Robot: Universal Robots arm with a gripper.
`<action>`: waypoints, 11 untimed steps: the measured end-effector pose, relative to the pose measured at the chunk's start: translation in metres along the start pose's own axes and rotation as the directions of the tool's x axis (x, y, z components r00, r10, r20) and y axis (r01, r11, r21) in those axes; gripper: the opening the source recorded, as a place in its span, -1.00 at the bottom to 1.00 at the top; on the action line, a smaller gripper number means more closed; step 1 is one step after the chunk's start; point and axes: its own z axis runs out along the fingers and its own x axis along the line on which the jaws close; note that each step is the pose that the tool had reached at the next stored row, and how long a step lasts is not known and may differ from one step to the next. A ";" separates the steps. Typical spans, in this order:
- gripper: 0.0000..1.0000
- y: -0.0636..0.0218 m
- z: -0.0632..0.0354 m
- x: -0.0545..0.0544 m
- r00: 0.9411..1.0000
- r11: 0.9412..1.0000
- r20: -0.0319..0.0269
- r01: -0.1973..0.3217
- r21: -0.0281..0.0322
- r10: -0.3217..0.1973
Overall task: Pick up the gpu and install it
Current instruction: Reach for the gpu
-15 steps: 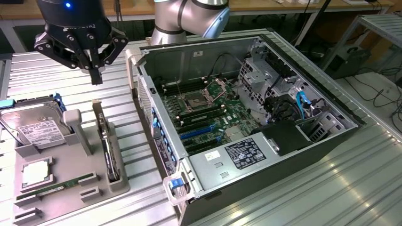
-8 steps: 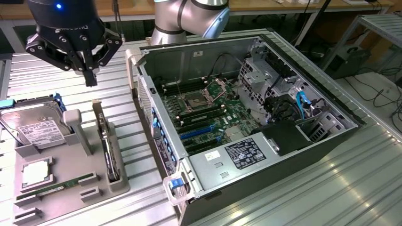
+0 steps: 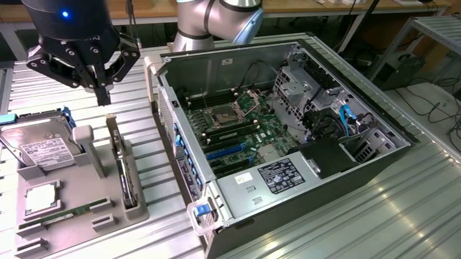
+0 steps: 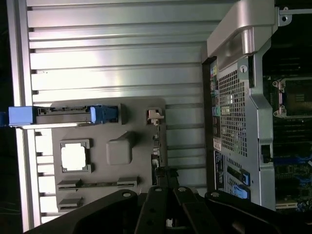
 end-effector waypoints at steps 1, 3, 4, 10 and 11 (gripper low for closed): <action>-0.79 -0.0019 -0.0001 0.000 1.000 1.000 0.000 0.001 0.000 -0.001; -0.79 -0.0058 -0.0002 0.001 1.000 1.000 0.000 0.001 0.000 -0.001; -0.79 -0.0077 -0.0003 0.001 1.000 1.000 0.000 0.002 -0.001 -0.002; -0.79 -0.0198 -0.0008 0.003 1.000 1.000 0.000 0.005 -0.001 -0.005; -0.79 -0.0218 -0.0009 0.003 1.000 1.000 0.000 0.005 -0.001 -0.005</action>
